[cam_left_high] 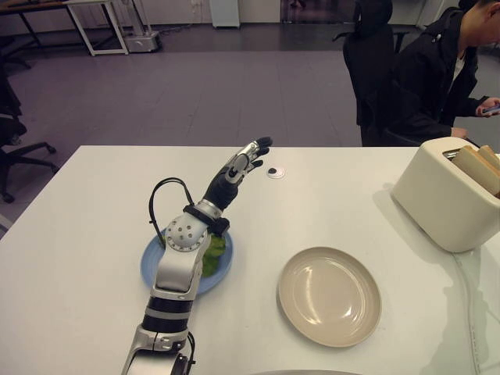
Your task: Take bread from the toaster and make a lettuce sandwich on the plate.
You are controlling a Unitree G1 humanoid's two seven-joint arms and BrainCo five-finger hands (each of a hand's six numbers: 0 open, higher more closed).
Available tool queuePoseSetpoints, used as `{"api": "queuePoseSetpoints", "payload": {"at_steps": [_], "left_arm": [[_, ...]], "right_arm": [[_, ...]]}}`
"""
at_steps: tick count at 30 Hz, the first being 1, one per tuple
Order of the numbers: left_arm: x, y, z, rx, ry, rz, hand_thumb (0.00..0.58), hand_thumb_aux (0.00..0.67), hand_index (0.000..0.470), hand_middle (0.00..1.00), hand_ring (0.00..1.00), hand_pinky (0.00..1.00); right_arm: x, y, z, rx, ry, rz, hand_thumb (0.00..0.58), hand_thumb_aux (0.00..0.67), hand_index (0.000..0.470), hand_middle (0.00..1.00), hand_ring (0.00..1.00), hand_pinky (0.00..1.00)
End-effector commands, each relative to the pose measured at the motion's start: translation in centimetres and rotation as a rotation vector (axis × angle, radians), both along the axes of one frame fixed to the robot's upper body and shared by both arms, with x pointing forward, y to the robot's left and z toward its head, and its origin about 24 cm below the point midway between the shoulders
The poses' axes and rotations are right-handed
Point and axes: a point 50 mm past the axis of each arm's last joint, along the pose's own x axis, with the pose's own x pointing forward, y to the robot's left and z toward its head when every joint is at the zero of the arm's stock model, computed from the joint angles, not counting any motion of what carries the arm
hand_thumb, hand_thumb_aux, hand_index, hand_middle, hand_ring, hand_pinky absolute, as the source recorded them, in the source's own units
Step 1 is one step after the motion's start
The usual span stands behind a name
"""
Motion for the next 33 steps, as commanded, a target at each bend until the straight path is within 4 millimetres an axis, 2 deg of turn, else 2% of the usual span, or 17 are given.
{"api": "queuePoseSetpoints", "payload": {"at_steps": [1, 2, 3, 4, 6, 7, 8, 9, 14, 19, 21, 24, 26, 29, 31, 33], "left_arm": [[0.2, 0.3, 0.2, 0.013, -0.007, 0.01, 0.0, 0.0, 0.0, 0.0, 0.0, 0.0], [0.2, 0.3, 0.2, 0.013, -0.007, 0.009, 0.0, 0.0, 0.0, 0.0, 0.0, 0.0], [0.3, 0.3, 0.2, 0.014, -0.007, 0.008, 0.0, 0.0, 0.0, 0.0, 0.0, 0.0], [0.3, 0.3, 0.2, 0.015, -0.007, 0.007, 0.0, 0.0, 0.0, 0.0, 0.0, 0.0], [0.3, 0.3, 0.2, 0.015, -0.008, 0.007, 0.0, 0.0, 0.0, 0.0, 0.0, 0.0], [0.3, 0.3, 0.2, 0.015, -0.008, 0.007, 0.0, 0.0, 0.0, 0.0, 0.0, 0.0], [0.3, 0.3, 0.2, 0.016, -0.009, 0.007, 0.0, 0.0, 0.0, 0.0, 0.0, 0.0], [0.3, 0.3, 0.2, 0.016, -0.009, 0.01, 0.0, 0.0, 0.0, 0.0, 0.0, 0.0], [0.5, 0.5, 0.1, 0.024, -0.009, 0.019, 0.0, 0.0, 0.0, 0.0, 0.0, 0.0], [0.6, 0.5, 0.1, 0.029, -0.012, 0.018, 0.0, 0.0, 0.0, 0.0, 0.0, 0.0], [0.6, 0.5, 0.1, 0.029, -0.013, 0.019, 0.0, 0.0, 0.0, 0.0, 0.0, 0.0], [0.4, 0.6, 0.0, 0.03, -0.017, 0.031, 0.0, 0.0, 0.0, 0.0, 0.0, 0.0], [0.2, 0.8, 0.0, 0.032, -0.019, 0.045, 0.0, 0.0, 0.0, 0.0, 0.0, 0.0], [0.2, 0.5, 0.0, 0.034, -0.02, 0.04, 0.0, 0.0, 0.0, 0.0, 0.0, 0.0], [0.2, 0.5, 0.1, 0.035, -0.021, 0.041, 0.0, 0.0, 0.0, 0.0, 0.0, 0.0], [0.1, 0.5, 0.1, 0.036, -0.021, 0.041, 0.0, 0.0, 0.0, 0.0, 0.0, 0.0]], "right_arm": [[0.4, 0.6, -1.4, 0.009, 0.047, 0.027, 0.058, 0.034, 0.024, 0.0, 0.0, 0.0], [0.4, 0.6, -1.5, 0.009, 0.052, 0.029, 0.005, 0.003, 0.002, 0.0, 0.0, 0.0], [0.4, 0.6, -1.6, 0.01, 0.055, 0.031, 0.005, 0.003, 0.002, 0.0, 0.0, 0.0], [0.3, 0.6, -1.6, 0.011, 0.056, 0.033, 0.291, 0.197, 0.138, 0.0, 0.0, 0.0], [0.4, 0.7, -1.7, 0.011, 0.06, 0.042, 0.357, 0.255, 0.179, 0.0, 0.0, 0.0], [0.5, 0.8, -1.8, 0.011, 0.062, 0.051, 0.452, 0.355, 0.249, 0.0, 0.0, 0.0], [0.5, 0.9, -1.9, 0.012, 0.067, 0.06, 0.569, 0.578, 0.405, 0.0, 0.0, 0.0], [0.7, 1.1, -2.1, 0.012, 0.072, 0.07, 0.58, 0.67, 0.47, 0.0, 0.0, 0.0], [1.5, 2.2, -2.7, 0.021, 0.084, 0.127, 0.58, 0.67, 0.47, 0.0, 0.0, 0.0], [2.3, 3.0, -1.6, 0.032, 0.037, 0.161, 0.58, 0.67, 0.47, 0.0, 0.0, 0.0], [2.5, 2.9, 0.1, 0.101, -0.063, 0.142, 0.58, 0.67, 0.47, 0.0, 0.0, 0.0], [3.4, 3.2, 3.3, 0.352, -0.262, 0.118, 0.58, 0.67, 0.47, 0.0, 0.0, 0.0], [4.2, 3.9, 4.6, 0.494, -0.341, 0.132, 0.58, 0.67, 0.47, 0.0, 0.0, 0.0], [4.4, 4.1, 7.5, 0.676, -0.472, 0.148, 0.58, 0.67, 0.47, 0.0, 0.0, 0.0], [4.7, 4.8, 9.3, 0.769, -0.527, 0.196, 0.58, 0.67, 0.47, 0.0, 0.0, 0.0], [5.4, 6.0, 9.9, 0.86, -0.498, 0.269, 0.58, 0.67, 0.47, 0.0, 0.0, 0.0]]}}
